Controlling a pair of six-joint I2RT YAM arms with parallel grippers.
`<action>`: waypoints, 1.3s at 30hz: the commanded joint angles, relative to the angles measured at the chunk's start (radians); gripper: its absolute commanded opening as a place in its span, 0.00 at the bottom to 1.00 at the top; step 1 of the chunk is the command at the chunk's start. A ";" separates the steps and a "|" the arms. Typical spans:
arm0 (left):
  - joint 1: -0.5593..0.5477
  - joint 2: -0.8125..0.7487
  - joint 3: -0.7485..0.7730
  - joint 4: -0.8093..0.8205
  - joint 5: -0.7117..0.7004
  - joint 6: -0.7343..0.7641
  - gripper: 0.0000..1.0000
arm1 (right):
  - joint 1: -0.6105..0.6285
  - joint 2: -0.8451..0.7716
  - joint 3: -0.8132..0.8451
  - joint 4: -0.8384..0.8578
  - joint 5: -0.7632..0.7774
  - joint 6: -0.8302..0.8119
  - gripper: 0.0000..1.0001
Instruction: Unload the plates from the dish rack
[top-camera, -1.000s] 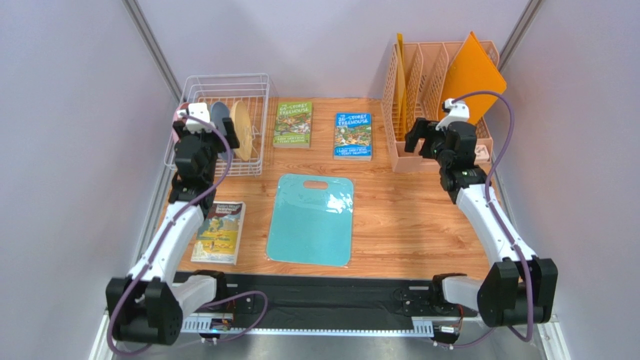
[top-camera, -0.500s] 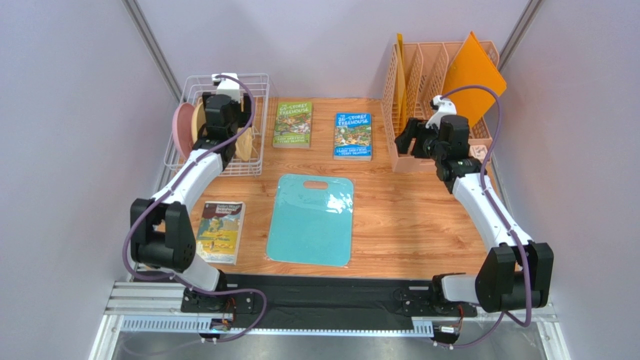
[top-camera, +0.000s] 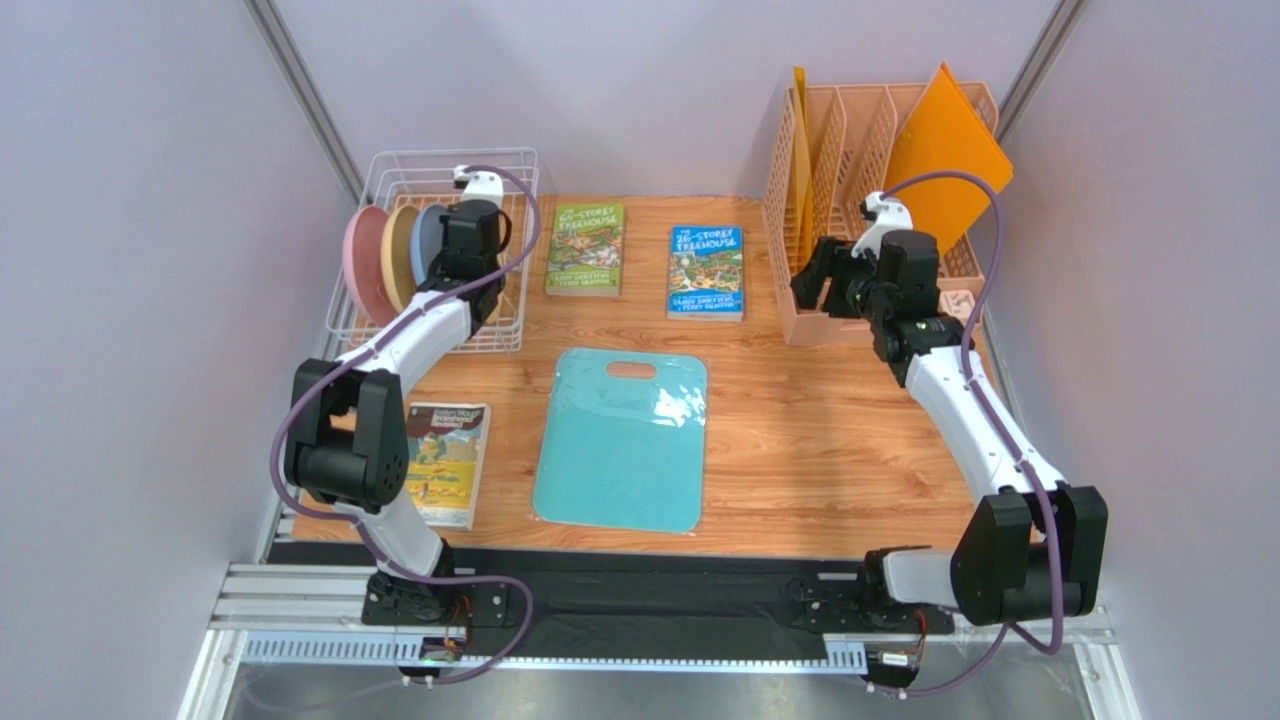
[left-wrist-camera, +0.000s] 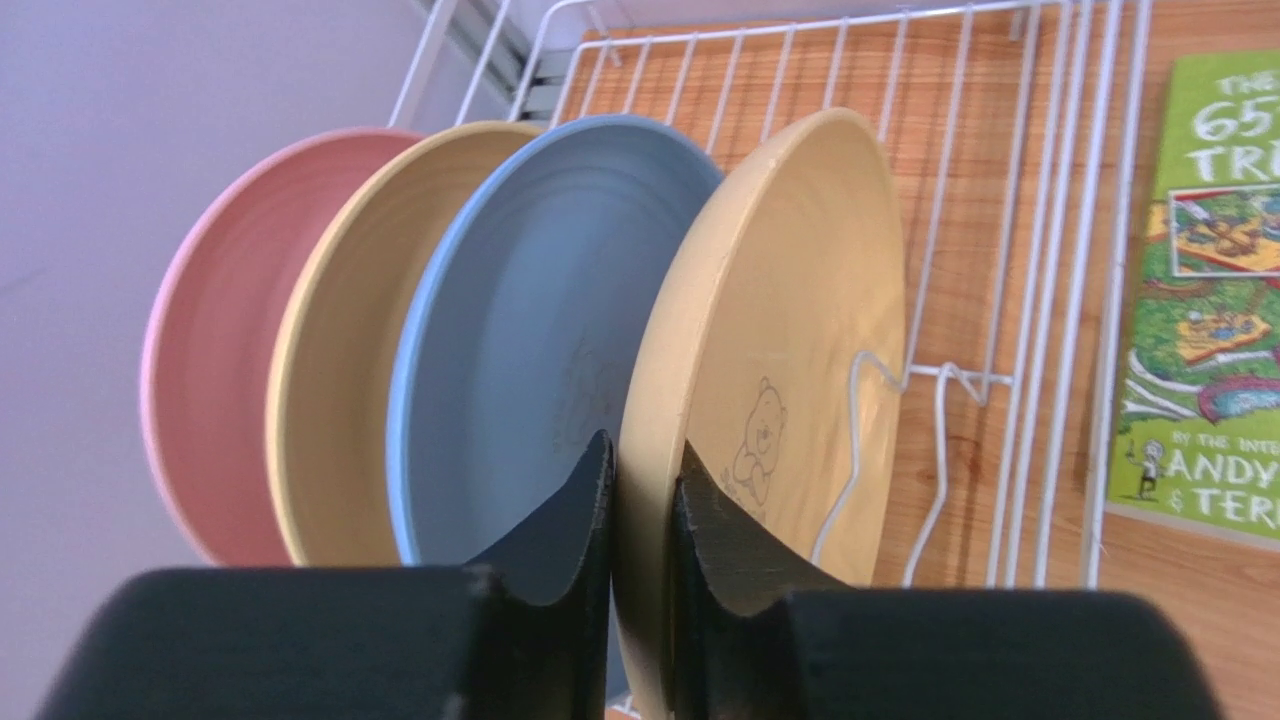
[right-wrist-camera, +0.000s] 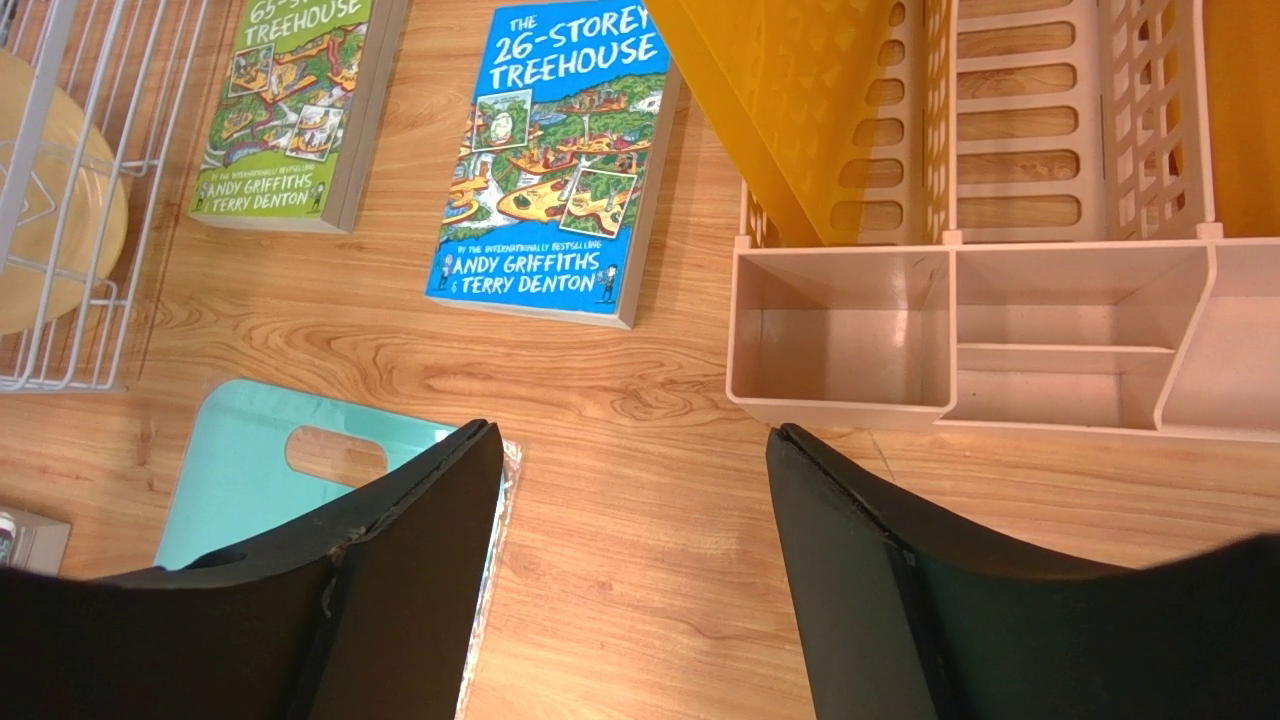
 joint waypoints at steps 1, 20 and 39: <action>-0.028 -0.016 0.002 0.069 -0.091 0.035 0.08 | 0.006 -0.026 0.026 0.011 -0.005 0.002 0.70; -0.141 -0.077 0.087 0.363 -0.473 0.468 0.00 | 0.007 -0.028 0.031 -0.029 -0.040 0.002 0.77; -0.150 -0.478 -0.105 -0.318 0.540 -0.486 0.00 | 0.174 -0.040 0.005 0.077 -0.325 0.141 0.78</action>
